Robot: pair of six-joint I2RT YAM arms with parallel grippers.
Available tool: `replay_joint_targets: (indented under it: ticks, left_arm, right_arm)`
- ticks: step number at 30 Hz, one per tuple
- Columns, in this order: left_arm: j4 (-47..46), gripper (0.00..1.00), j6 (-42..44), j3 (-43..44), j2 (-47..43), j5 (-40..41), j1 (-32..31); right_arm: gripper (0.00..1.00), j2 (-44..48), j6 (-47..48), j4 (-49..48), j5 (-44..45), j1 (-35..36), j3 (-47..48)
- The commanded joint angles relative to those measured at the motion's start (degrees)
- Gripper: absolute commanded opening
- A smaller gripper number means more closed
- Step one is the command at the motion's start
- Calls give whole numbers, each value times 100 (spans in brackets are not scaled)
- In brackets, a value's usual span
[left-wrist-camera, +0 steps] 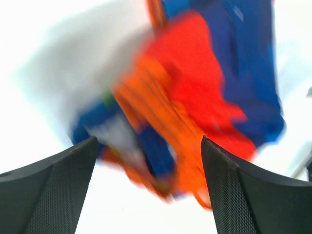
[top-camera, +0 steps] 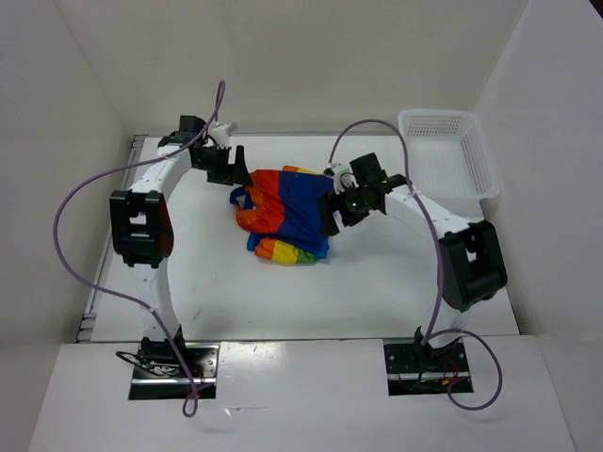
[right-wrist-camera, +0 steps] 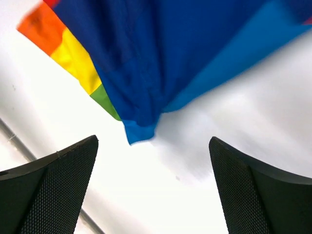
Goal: Fold and stack the shorts
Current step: Fold the shorts
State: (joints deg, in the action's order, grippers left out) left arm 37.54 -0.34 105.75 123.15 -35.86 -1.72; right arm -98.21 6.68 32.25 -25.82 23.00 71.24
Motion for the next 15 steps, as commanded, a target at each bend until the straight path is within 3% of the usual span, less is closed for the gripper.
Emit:
replay_joint_targets:
  ticks: [1, 2, 7, 12, 15]
  left_arm:
    - [166, 92, 34, -685, -1073, 26, -65]
    - [166, 92, 34, -1279, -1265, 87, -66]
    - [-193, 92, 34, -2356, -1522, 104, -355]
    - [-914, 98, 34, -2516, -1391, 579, -461]
    - [-915, 99, 34, -2042, -1320, 641, -514]
  right_arm:
    - [100, 802, 273, -85, 411, -244, 171]
    - [100, 804, 151, -209, 586, -244, 92]
    - [97, 384, -562, -947, 702, -376, 275]
    - [93, -355, -1482, -1396, 860, -630, 750]
    - [92, -882, -1696, -1520, 965, -858, 1268]
